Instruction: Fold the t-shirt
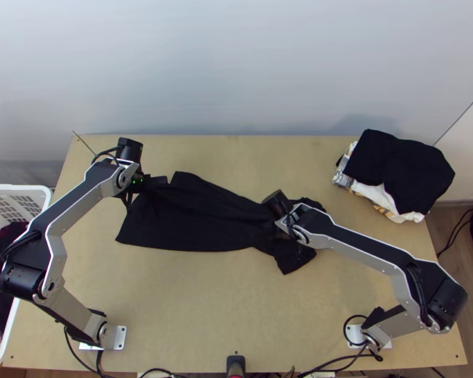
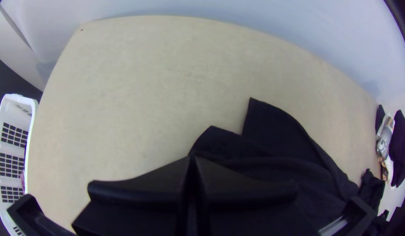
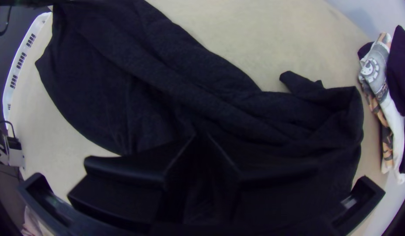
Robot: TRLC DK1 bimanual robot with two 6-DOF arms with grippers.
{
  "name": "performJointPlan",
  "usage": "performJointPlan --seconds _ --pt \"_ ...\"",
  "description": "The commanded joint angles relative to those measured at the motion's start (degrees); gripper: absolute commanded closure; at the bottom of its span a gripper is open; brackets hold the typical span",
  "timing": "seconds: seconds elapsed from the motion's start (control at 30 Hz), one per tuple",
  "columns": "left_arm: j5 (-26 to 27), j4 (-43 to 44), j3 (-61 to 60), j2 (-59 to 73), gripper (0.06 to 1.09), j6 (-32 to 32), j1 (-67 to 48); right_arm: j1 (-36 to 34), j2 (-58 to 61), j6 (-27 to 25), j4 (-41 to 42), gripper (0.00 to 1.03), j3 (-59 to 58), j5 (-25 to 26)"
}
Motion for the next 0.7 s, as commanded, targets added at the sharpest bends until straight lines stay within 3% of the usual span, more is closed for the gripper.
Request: performJointPlan --seconds 0.0,0.23,0.43,0.67 --pt "0.08 -0.11 -0.8 -1.09 1.04 0.22 0.0 -0.35 -0.68 -1.41 1.2 1.0 -0.68 3.76" --pt "-0.01 -0.11 1.22 -6.19 1.04 0.04 1.58 -5.53 -6.13 -2.38 1.2 1.0 2.31 4.64" --pt "-0.01 -0.99 5.44 -11.28 1.04 0.04 3.08 -12.21 -9.99 -3.17 -4.16 1.0 10.92 4.55" --pt "-4.84 -1.43 14.5 -15.06 1.04 0.04 2.99 -16.34 -13.16 -4.31 -8.99 1.0 20.85 4.55"
